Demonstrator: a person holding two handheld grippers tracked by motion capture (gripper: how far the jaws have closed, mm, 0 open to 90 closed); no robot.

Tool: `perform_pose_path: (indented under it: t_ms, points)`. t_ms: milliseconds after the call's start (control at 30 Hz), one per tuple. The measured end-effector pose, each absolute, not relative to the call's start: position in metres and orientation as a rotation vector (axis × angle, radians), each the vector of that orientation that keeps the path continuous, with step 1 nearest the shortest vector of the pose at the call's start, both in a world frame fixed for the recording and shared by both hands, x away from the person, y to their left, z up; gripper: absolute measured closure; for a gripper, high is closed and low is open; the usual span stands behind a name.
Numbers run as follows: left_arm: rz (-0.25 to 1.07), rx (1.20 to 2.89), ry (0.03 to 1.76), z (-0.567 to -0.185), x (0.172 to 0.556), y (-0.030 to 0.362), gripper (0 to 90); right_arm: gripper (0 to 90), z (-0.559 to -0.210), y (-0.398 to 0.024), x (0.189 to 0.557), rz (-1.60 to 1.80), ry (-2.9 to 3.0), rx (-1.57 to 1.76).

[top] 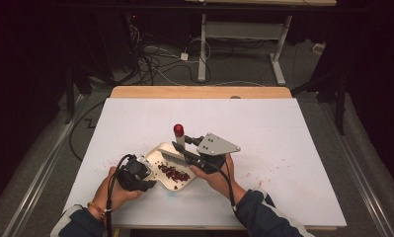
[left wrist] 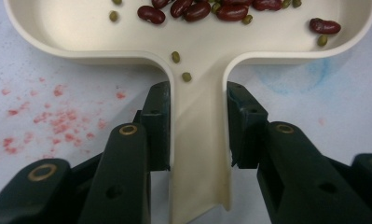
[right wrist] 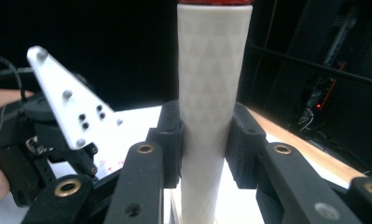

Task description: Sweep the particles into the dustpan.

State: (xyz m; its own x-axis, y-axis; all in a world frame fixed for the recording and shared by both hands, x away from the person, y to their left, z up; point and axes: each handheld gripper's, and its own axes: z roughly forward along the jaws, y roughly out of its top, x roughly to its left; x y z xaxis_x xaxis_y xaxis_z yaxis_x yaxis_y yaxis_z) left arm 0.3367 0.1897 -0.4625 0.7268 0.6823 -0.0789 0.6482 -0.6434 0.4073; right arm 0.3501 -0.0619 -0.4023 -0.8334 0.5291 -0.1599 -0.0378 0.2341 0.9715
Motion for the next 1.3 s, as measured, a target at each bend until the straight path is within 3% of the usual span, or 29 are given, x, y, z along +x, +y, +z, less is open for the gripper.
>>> perform_pose_path:
  t_ms: [333, 833, 1300]
  points:
    - [0.110, 2.486, 1.054, -0.464, 0.340, 0.196, 64.0, 70.0, -0.372, -0.116, 0.347, 1.639, 2.009, 0.542]
    - [0.133, 2.436, 1.093, -0.466, 0.337, 0.197, 63.9, 69.9, -0.351, -0.239, 0.321, 1.571, 2.049, 0.705]
    - [0.224, 2.296, 1.294, -0.469, 0.351, 0.219, 63.6, 69.8, -0.352, -0.282, 0.323, 1.459, 2.423, 0.801]
